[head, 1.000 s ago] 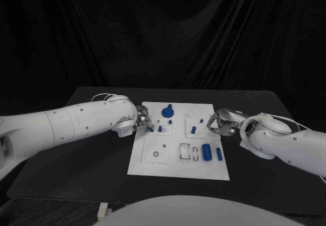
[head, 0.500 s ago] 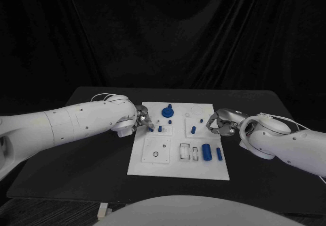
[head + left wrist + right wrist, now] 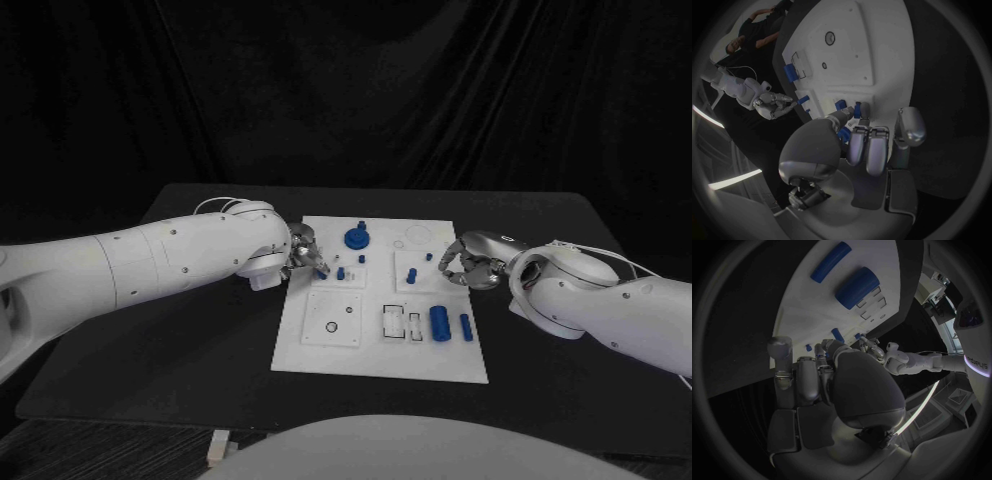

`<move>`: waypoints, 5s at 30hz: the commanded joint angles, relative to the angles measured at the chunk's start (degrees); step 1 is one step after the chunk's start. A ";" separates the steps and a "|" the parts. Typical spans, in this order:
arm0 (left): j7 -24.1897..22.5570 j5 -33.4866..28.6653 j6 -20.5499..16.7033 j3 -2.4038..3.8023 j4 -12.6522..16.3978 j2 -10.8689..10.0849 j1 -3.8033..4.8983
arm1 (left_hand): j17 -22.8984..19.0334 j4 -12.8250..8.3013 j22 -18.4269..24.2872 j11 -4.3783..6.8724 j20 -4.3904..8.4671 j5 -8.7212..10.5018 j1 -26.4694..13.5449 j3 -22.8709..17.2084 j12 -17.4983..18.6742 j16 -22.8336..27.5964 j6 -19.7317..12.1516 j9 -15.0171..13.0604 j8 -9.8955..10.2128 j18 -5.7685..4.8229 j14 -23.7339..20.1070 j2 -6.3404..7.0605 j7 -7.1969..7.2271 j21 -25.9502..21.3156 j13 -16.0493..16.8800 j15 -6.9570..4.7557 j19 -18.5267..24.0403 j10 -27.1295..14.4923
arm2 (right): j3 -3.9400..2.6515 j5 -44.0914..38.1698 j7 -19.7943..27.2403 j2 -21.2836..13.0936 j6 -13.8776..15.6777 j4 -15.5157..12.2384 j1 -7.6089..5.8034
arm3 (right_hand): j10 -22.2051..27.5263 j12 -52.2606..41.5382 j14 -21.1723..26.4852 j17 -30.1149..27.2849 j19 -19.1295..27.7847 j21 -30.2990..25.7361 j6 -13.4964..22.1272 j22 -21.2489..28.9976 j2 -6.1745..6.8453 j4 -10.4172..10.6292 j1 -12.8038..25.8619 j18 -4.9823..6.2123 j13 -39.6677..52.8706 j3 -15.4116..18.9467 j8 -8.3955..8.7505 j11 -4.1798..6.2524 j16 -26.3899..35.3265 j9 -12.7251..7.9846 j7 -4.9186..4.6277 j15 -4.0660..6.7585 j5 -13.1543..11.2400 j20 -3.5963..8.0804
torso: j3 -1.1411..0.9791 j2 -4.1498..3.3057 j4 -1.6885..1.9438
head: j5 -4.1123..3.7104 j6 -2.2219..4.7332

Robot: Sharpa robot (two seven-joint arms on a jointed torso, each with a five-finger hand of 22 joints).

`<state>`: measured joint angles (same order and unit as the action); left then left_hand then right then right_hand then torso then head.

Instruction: Assemble the parts on the task board

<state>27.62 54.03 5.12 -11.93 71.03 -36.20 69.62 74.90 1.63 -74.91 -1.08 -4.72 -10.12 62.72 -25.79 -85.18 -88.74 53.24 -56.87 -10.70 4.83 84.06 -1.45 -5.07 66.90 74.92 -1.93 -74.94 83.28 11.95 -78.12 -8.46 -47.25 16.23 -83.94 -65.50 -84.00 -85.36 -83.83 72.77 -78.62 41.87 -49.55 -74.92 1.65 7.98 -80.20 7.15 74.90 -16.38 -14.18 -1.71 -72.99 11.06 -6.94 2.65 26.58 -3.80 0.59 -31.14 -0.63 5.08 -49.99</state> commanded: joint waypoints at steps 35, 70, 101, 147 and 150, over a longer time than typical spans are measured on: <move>1.80 4.72 2.98 -0.25 -0.07 0.06 -0.45 | 14.59 10.17 -8.40 0.87 0.48 3.83 -5.23 14.62 -2.12 -1.06 -4.22 -18.55 -17.46 0.26 5.54 -0.53 1.41 1.74 11.63 -0.31 -1.56 2.69 | -0.03 -0.13 -0.68 0.00 -0.01 -0.03 0.20 | -0.88 0.25 -1.84 -0.12 0.48 -0.48 -0.35 -4.39 0.17 -0.08 0.74 0.75 8.47 -0.40 -0.19 -0.08 0.34 0.08 0.09 -0.28 0.18 0.10 | -0.01 0.02 -0.03 | -0.02 -0.01; -19.03 -2.48 -11.84 -0.19 3.39 -6.60 2.31 | 4.70 15.12 -4.93 -2.34 -1.80 7.06 -9.74 32.91 4.37 2.43 -10.23 -19.33 -20.53 2.31 -6.33 -2.34 -1.54 -9.27 4.30 3.09 11.36 -11.42 | -0.03 -0.12 -0.67 -0.19 0.00 0.06 0.20 | -0.88 0.25 -1.83 -0.15 0.47 -0.53 -0.36 -4.39 0.17 -0.15 0.81 0.75 8.47 -0.47 -0.21 -0.09 0.36 0.08 0.08 -0.29 0.19 0.10 | 0.01 0.00 -0.01 | -0.57 -0.01; -54.32 26.85 -20.85 -0.23 -8.81 1.52 1.10 | -11.72 12.20 -6.85 -1.02 -0.86 5.10 33.84 22.84 53.85 12.78 -9.03 21.16 2.54 0.17 -20.15 -2.39 0.56 3.28 -42.15 1.27 -1.25 -43.91 | -0.03 0.33 5.43 -2.26 7.06 -2.03 0.32 | -0.46 0.64 -1.81 -0.22 0.47 -0.73 -0.87 -4.38 0.39 0.12 1.59 0.76 7.95 -0.32 -0.53 -0.06 0.44 0.22 0.16 -0.28 0.23 0.09 | 0.06 -0.05 0.02 | -0.72 -0.01; -46.75 46.74 -19.63 -0.19 -18.64 12.32 -2.34 | -16.59 7.00 -9.80 1.00 1.49 3.05 25.82 18.48 70.19 13.27 -2.46 40.03 6.90 -1.09 -14.57 2.20 3.15 6.60 -60.09 -0.78 -7.81 -37.80 | -0.03 -0.38 7.86 -3.34 11.54 -4.17 0.48 | -0.40 0.70 -1.99 0.15 0.15 -0.23 -1.64 -4.55 0.82 0.34 2.31 0.68 7.87 -0.28 -0.97 0.05 0.02 0.39 0.39 -0.21 1.06 0.14 | 0.07 -0.12 -0.13 | -1.18 -0.01; -46.68 46.75 -19.28 -0.19 -19.15 12.64 -2.50 | -16.87 7.08 -9.91 0.88 1.45 3.04 25.17 17.99 70.03 13.15 -2.55 40.25 6.92 -1.10 -14.66 2.35 3.27 6.60 -60.04 -0.70 -7.87 -36.46 | -0.03 -0.32 7.79 -3.25 11.49 -4.10 0.48 | -0.40 0.70 -1.99 0.15 0.15 -0.23 -1.64 -4.55 0.82 0.34 2.31 0.68 7.87 -0.28 -0.97 0.05 0.02 0.39 0.39 -0.21 1.06 0.14 | 0.07 -0.11 -0.09 | -1.35 -0.01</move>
<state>-19.55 100.46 -15.06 -12.18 52.01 -23.72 67.22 58.10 8.68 -74.92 -0.15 -3.09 -6.95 88.37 -7.55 -15.02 -75.42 51.06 -16.65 -4.05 3.94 69.70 0.97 -1.94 73.78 14.84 -2.56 -83.15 46.41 11.95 -78.36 -0.74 -50.54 27.27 -88.05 -65.15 -84.00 -84.92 -83.83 72.95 -78.50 41.93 -50.78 -74.94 2.41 8.14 -78.38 7.14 74.90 -16.53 -14.92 -1.71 -73.03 11.40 -6.54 2.65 27.30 -3.68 0.66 -31.26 -0.75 3.85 -49.99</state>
